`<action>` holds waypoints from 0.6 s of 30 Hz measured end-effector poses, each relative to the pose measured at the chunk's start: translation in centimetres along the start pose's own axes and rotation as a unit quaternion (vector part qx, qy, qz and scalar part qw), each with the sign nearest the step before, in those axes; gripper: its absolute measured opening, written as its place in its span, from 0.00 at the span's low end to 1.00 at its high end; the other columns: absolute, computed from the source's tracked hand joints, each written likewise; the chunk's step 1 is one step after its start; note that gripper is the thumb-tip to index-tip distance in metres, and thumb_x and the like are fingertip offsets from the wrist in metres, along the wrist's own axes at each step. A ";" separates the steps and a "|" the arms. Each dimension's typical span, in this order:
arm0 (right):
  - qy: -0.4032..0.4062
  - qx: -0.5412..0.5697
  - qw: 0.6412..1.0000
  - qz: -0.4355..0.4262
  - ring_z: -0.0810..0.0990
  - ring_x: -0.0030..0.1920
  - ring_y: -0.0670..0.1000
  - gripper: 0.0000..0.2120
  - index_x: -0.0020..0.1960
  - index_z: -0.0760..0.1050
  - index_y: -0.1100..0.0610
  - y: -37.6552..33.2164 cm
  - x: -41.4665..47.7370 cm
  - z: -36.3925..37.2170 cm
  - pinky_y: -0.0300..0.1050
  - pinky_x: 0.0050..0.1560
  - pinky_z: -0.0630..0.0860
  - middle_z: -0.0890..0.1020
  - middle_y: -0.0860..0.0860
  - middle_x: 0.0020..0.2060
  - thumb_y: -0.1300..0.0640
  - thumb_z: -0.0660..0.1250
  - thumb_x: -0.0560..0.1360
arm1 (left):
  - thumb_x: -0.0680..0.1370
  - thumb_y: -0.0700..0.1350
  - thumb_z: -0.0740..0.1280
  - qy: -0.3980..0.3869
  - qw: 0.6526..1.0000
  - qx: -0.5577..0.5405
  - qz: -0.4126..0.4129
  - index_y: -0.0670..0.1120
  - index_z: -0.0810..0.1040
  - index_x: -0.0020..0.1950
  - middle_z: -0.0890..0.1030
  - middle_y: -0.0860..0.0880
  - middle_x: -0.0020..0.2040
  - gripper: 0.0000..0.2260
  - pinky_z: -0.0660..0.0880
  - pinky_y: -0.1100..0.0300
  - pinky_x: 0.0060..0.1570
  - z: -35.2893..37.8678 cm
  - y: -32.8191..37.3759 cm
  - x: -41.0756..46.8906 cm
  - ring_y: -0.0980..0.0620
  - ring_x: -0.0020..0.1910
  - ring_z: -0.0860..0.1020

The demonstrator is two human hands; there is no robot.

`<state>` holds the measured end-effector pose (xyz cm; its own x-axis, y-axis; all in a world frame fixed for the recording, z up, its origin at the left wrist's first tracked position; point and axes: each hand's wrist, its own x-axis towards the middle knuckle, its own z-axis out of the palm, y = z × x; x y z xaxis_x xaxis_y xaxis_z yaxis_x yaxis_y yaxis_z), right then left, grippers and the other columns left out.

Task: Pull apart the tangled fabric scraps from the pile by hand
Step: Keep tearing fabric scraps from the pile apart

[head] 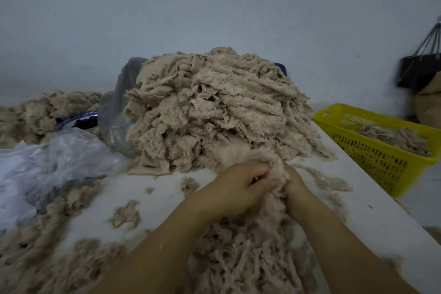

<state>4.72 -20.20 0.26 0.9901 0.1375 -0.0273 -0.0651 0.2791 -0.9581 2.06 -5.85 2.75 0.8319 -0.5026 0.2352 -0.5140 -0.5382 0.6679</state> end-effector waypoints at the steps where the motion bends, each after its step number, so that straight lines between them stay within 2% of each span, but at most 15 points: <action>1: -0.025 0.040 0.999 0.015 0.85 0.36 0.46 0.18 0.37 0.84 0.52 -0.1 -0.2 0.0 0.37 0.34 0.79 0.86 0.50 0.38 0.47 0.62 0.79 | 0.82 0.53 0.62 -0.012 1.000 -0.004 -0.011 0.50 0.69 0.36 0.69 0.55 0.34 0.16 0.65 0.65 0.33 0.1 0.2 0.0 0.59 0.31 0.67; 3: -0.055 0.022 0.997 0.044 0.85 0.48 0.48 0.11 0.48 0.84 0.49 0.0 -0.5 0.2 0.43 0.45 0.81 0.86 0.49 0.48 0.44 0.68 0.75 | 0.83 0.52 0.62 -0.016 0.998 -0.017 -0.058 0.47 0.74 0.38 0.74 0.50 0.35 0.15 0.70 0.60 0.36 -0.2 0.1 0.0 0.56 0.32 0.72; 5: -0.056 0.004 0.998 0.042 0.84 0.55 0.50 0.16 0.59 0.81 0.52 -0.3 -0.5 0.3 0.44 0.52 0.81 0.85 0.51 0.55 0.44 0.63 0.79 | 0.83 0.51 0.63 0.024 0.989 -0.091 -0.111 0.46 0.78 0.40 0.79 0.49 0.35 0.14 0.72 0.57 0.37 -0.3 -0.3 -0.2 0.54 0.33 0.76; 6: -0.059 0.009 0.998 0.036 0.84 0.56 0.50 0.19 0.60 0.81 0.54 -0.3 -0.6 0.3 0.45 0.52 0.81 0.85 0.52 0.55 0.42 0.61 0.80 | 0.82 0.50 0.64 0.062 0.970 -0.182 -0.146 0.47 0.80 0.42 0.82 0.50 0.37 0.12 0.73 0.59 0.38 -0.4 -0.3 -0.3 0.54 0.36 0.80; 8: -0.069 -0.003 0.997 0.014 0.84 0.54 0.48 0.23 0.56 0.83 0.48 -0.1 -0.9 0.4 0.41 0.47 0.82 0.86 0.48 0.53 0.33 0.60 0.76 | 0.81 0.49 0.66 0.152 0.888 -0.383 -0.206 0.46 0.84 0.50 0.87 0.48 0.46 0.09 0.78 0.58 0.47 -0.8 -0.2 -0.2 0.50 0.46 0.85; 9: -0.083 -0.030 0.996 -0.002 0.84 0.54 0.44 0.23 0.54 0.83 0.43 0.1 -1.0 0.6 0.39 0.47 0.81 0.85 0.42 0.52 0.29 0.61 0.73 | 0.80 0.49 0.68 0.193 0.848 -0.441 -0.224 0.44 0.84 0.53 0.86 0.45 0.50 0.10 0.79 0.54 0.51 -1.0 -0.5 -0.1 0.48 0.50 0.85; 11: -0.108 -0.107 0.988 -0.031 0.81 0.53 0.36 0.24 0.55 0.79 0.34 0.3 -1.4 1.5 0.34 0.51 0.76 0.82 0.32 0.52 0.23 0.61 0.67 | 0.79 0.50 0.70 0.244 0.819 -0.457 -0.246 0.41 0.84 0.55 0.86 0.41 0.52 0.13 0.80 0.50 0.54 -1.5 -0.9 0.2 0.45 0.52 0.84; 12: -0.108 -0.155 0.981 -0.040 0.81 0.49 0.35 0.23 0.53 0.77 0.34 0.6 -1.3 1.8 0.35 0.49 0.74 0.82 0.32 0.48 0.22 0.62 0.66 | 0.79 0.50 0.70 0.255 0.812 -0.460 -0.254 0.41 0.84 0.55 0.86 0.41 0.51 0.13 0.80 0.51 0.52 -1.6 -1.1 0.2 0.45 0.51 0.84; 13: -0.106 -0.198 0.973 -0.052 0.80 0.39 0.36 0.19 0.46 0.76 0.36 0.8 -1.2 2.1 0.36 0.43 0.72 0.81 0.34 0.39 0.24 0.62 0.68 | 0.79 0.48 0.70 0.262 0.798 -0.483 -0.250 0.42 0.83 0.55 0.86 0.42 0.49 0.11 0.80 0.54 0.47 -1.6 -1.2 0.3 0.47 0.49 0.84; 14: -0.097 -0.234 0.965 -0.065 0.75 0.29 0.37 0.17 0.37 0.74 0.38 0.7 -1.2 2.4 0.37 0.36 0.68 0.76 0.37 0.29 0.25 0.61 0.70 | 0.80 0.46 0.69 0.261 0.773 -0.526 -0.242 0.42 0.83 0.54 0.86 0.44 0.47 0.09 0.81 0.58 0.43 -1.7 -1.1 0.4 0.49 0.46 0.85; 15: -0.083 -0.254 0.961 -0.075 0.68 0.22 0.40 0.21 0.29 0.70 0.40 0.8 -1.0 2.4 0.38 0.32 0.63 0.69 0.39 0.22 0.26 0.59 0.71 | 0.81 0.45 0.67 0.258 0.736 -0.580 -0.235 0.42 0.82 0.55 0.86 0.45 0.45 0.09 0.80 0.60 0.40 -1.9 -1.1 0.5 0.50 0.44 0.85; 16: -0.070 -0.258 0.960 -0.081 0.62 0.20 0.42 0.25 0.26 0.65 0.43 0.9 -0.9 2.2 0.39 0.31 0.61 0.64 0.41 0.20 0.26 0.58 0.71 | 0.82 0.45 0.65 0.259 0.692 -0.633 -0.231 0.41 0.81 0.56 0.86 0.45 0.44 0.09 0.81 0.59 0.41 -2.3 -1.1 0.7 0.50 0.44 0.85; 18: -0.050 -0.238 0.966 -0.091 0.58 0.21 0.44 0.29 0.24 0.61 0.46 0.5 -0.7 1.7 0.42 0.32 0.63 0.60 0.44 0.21 0.27 0.57 0.72 | 0.83 0.45 0.62 0.278 0.606 -0.716 -0.206 0.42 0.79 0.53 0.83 0.45 0.43 0.08 0.81 0.56 0.42 -3.5 -1.7 0.8 0.49 0.43 0.83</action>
<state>3.74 -18.51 0.28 0.9614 0.2249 0.1583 0.1961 -0.1572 -0.9679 4.30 -2.96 4.27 0.9744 -0.0062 -0.2249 0.1400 0.7992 0.5846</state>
